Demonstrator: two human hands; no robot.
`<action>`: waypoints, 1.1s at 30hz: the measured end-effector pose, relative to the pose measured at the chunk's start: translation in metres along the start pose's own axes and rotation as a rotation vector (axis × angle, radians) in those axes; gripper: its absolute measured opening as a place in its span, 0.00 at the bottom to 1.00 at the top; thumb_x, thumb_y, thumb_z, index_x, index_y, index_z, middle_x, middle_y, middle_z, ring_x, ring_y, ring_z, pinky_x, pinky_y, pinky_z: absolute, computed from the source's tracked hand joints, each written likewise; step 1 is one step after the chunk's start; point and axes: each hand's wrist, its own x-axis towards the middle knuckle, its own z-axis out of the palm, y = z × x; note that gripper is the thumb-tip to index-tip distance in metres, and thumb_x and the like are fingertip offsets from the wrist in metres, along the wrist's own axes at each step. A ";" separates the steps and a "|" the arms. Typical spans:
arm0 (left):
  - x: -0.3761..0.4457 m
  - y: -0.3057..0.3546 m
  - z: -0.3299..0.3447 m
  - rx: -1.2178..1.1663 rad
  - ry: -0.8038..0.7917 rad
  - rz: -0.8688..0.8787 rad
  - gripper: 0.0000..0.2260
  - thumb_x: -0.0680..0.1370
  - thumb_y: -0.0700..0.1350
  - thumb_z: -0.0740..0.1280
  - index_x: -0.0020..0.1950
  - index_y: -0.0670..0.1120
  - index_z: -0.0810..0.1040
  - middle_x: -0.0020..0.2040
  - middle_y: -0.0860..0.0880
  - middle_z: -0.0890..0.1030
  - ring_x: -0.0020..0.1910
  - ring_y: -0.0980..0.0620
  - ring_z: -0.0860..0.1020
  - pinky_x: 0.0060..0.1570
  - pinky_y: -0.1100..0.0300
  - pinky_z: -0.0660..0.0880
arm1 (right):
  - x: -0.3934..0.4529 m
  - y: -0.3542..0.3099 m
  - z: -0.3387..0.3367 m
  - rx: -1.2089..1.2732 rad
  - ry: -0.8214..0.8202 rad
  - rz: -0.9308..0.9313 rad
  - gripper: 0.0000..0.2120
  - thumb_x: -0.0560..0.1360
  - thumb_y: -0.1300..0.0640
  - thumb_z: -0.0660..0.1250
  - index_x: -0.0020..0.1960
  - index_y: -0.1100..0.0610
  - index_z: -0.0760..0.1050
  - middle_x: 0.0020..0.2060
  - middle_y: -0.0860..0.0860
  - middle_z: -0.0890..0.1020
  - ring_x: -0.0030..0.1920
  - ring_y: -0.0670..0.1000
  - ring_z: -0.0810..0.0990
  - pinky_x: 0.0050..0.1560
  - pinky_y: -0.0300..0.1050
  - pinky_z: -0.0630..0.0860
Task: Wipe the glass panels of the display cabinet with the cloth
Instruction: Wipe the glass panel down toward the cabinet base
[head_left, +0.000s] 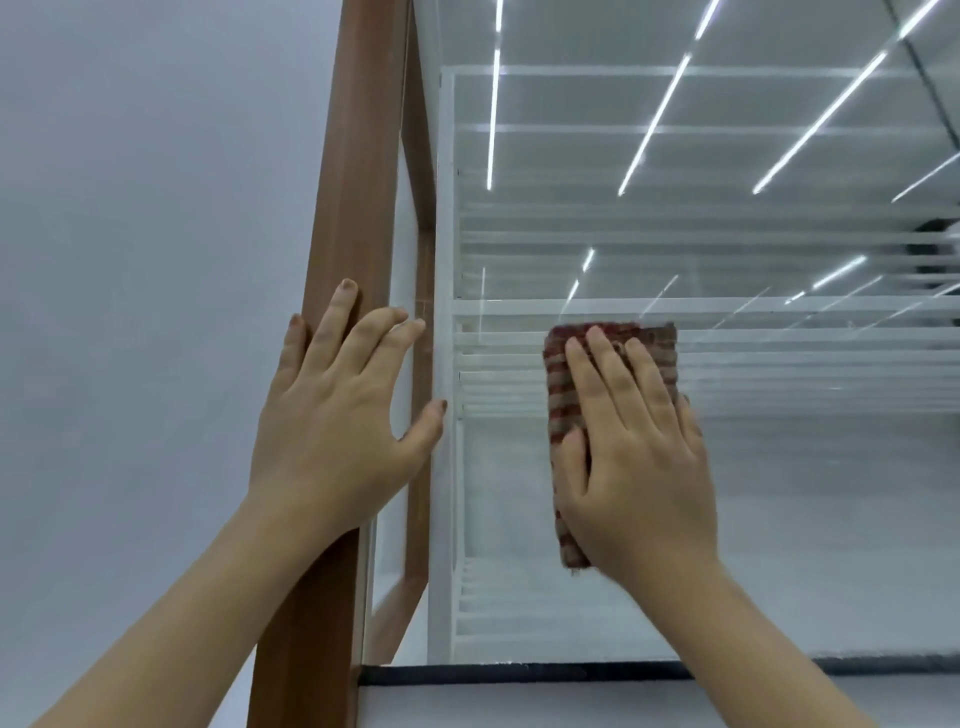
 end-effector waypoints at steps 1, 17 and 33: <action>0.000 0.000 0.000 0.000 0.002 -0.001 0.30 0.73 0.62 0.50 0.72 0.51 0.64 0.72 0.53 0.66 0.75 0.51 0.49 0.72 0.47 0.44 | -0.010 -0.006 0.001 -0.005 -0.003 -0.015 0.27 0.74 0.50 0.50 0.73 0.53 0.59 0.72 0.49 0.64 0.73 0.52 0.58 0.69 0.55 0.55; 0.000 -0.001 0.002 0.013 0.003 0.007 0.30 0.73 0.62 0.51 0.72 0.50 0.65 0.71 0.51 0.66 0.75 0.50 0.50 0.72 0.47 0.44 | 0.012 0.018 -0.003 -0.003 0.036 0.047 0.28 0.74 0.50 0.48 0.73 0.52 0.60 0.72 0.49 0.63 0.73 0.50 0.58 0.69 0.55 0.55; 0.002 -0.005 0.006 0.023 0.021 0.035 0.30 0.74 0.62 0.50 0.71 0.48 0.66 0.71 0.48 0.67 0.75 0.47 0.51 0.70 0.45 0.45 | 0.012 -0.014 0.007 0.001 0.062 0.003 0.26 0.73 0.50 0.51 0.71 0.52 0.64 0.70 0.52 0.66 0.71 0.52 0.59 0.67 0.51 0.53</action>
